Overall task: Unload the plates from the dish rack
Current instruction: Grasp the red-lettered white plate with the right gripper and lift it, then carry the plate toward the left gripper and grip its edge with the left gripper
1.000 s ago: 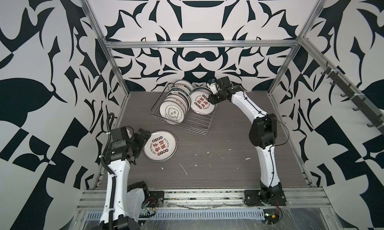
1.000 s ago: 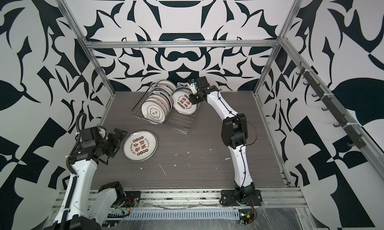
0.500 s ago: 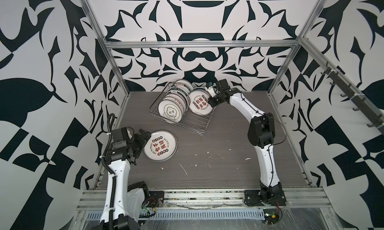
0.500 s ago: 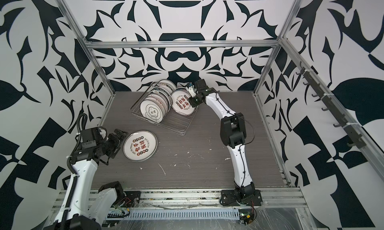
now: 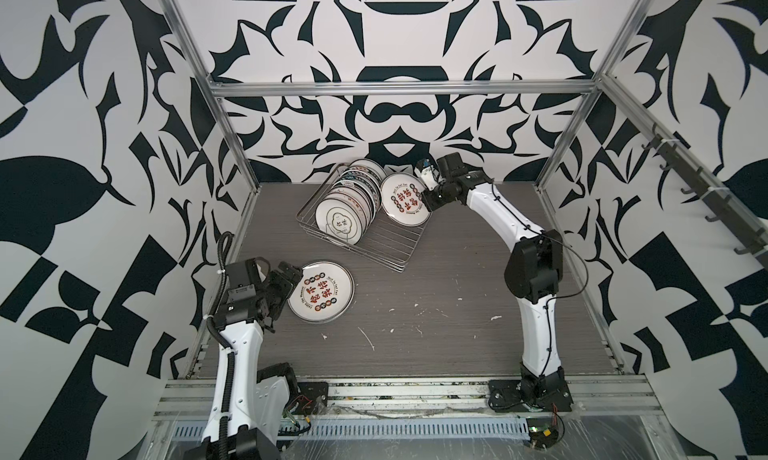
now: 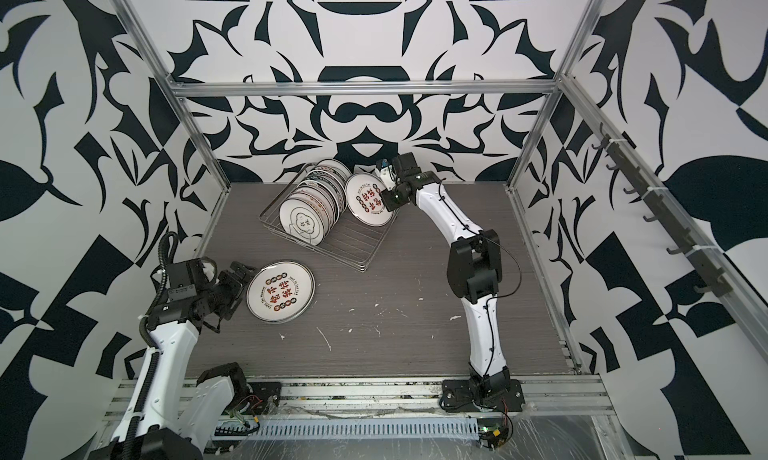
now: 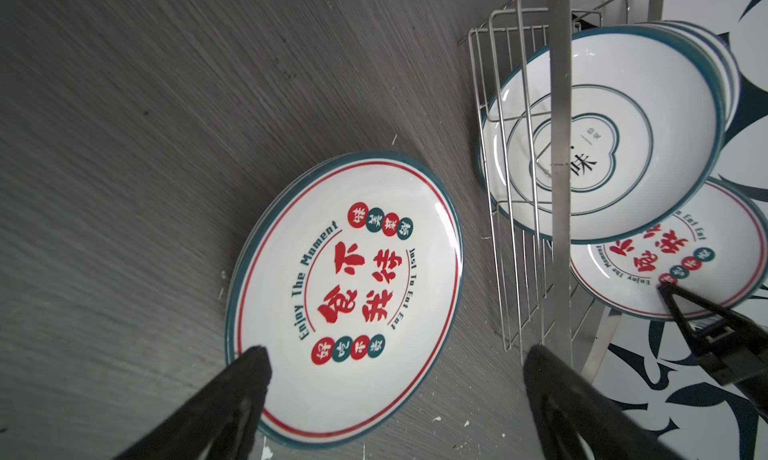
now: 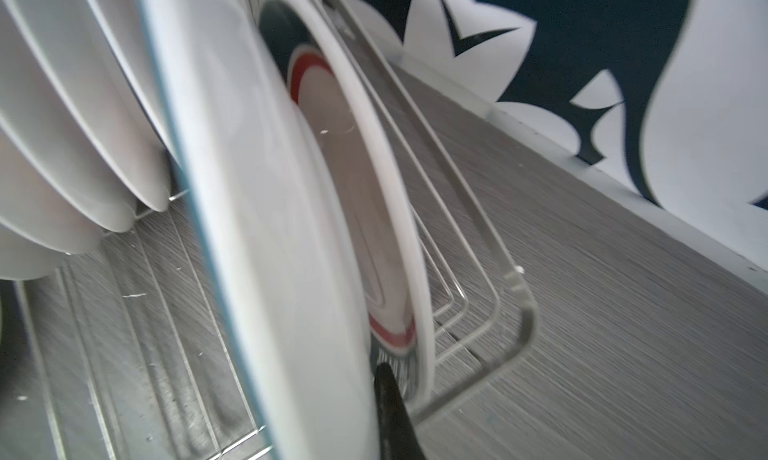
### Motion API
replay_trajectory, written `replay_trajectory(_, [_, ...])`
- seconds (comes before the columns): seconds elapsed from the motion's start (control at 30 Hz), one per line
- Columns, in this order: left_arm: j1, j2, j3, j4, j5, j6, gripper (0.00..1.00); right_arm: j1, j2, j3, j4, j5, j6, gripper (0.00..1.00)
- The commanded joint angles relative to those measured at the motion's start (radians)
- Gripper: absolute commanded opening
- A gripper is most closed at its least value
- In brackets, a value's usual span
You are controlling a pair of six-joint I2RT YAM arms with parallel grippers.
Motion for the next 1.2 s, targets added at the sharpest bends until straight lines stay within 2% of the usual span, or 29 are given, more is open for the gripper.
replay_trajectory(0.0, [-0.002, -0.004, -0.019, 0.028, 0.008, -0.01, 0.99, 0.001, -0.113, -0.004, 0.024, 0.023, 0.027, 0.0])
replay_trajectory(0.23, [-0.002, -0.033, -0.011, 0.025, 0.009, -0.001, 0.99, 0.001, -0.202, -0.042, 0.02, 0.082, 0.073, 0.0])
replay_trajectory(0.4, [-0.001, -0.06, -0.009, 0.066, 0.063, -0.004, 0.99, 0.001, -0.313, -0.142, 0.097, 0.007, 0.203, 0.0])
replay_trajectory(0.47, [-0.002, -0.056, -0.008, 0.096, 0.116, -0.007, 0.99, 0.001, -0.37, -0.219, 0.165, -0.036, 0.294, 0.0])
replay_trajectory(0.57, [-0.001, -0.039, -0.015, 0.155, 0.199, -0.024, 0.99, 0.002, -0.461, -0.369, 0.3, -0.097, 0.508, 0.0])
replay_trajectory(0.67, [-0.002, -0.023, -0.034, 0.23, 0.278, -0.054, 0.99, 0.004, -0.557, -0.596, 0.566, -0.212, 0.774, 0.0])
replay_trajectory(0.77, [-0.007, -0.025, -0.056, 0.302, 0.336, -0.088, 0.99, 0.031, -0.603, -0.774, 0.806, -0.263, 1.02, 0.0])
replay_trajectory(0.87, [-0.01, -0.037, -0.074, 0.357, 0.367, -0.114, 0.99, 0.081, -0.606, -0.854, 0.898, -0.265, 1.129, 0.0])
replay_trajectory(1.17, [-0.025, -0.055, -0.112, 0.428, 0.421, -0.137, 0.99, 0.27, -0.52, -0.907, 1.056, -0.267, 1.288, 0.0])
